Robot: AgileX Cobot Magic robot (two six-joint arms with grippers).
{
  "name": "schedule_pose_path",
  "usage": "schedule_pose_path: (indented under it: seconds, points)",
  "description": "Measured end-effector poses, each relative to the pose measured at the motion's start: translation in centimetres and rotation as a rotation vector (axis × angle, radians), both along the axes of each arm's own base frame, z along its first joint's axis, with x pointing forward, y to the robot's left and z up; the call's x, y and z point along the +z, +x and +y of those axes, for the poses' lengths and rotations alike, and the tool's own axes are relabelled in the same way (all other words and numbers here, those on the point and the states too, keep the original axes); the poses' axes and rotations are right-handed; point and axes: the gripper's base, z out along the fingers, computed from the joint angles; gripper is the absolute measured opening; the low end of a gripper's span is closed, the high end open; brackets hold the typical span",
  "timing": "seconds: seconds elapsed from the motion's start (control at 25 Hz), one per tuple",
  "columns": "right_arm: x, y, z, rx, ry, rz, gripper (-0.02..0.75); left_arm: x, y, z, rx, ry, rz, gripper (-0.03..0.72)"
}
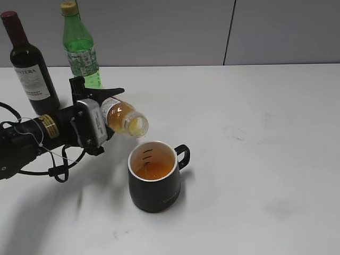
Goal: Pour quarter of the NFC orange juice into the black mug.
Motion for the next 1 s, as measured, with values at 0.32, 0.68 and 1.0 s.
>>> schedule_pose_path:
  seconds: [0.32,0.68,1.0]
  points:
    - [0.00,0.00,0.00,0.000,0.000,0.000,0.566,-0.75,-0.21,-0.16,0.041,-0.318,0.316,0.469]
    - [0.00,0.00,0.00,0.000,0.000,0.000,0.566,-0.73,-0.07,-0.02,0.154,-0.777,0.713,0.469]
    - [0.00,0.00,0.00,0.000,0.000,0.000,0.566,-0.80,0.37,0.38,0.229,-0.928,0.787,0.469]
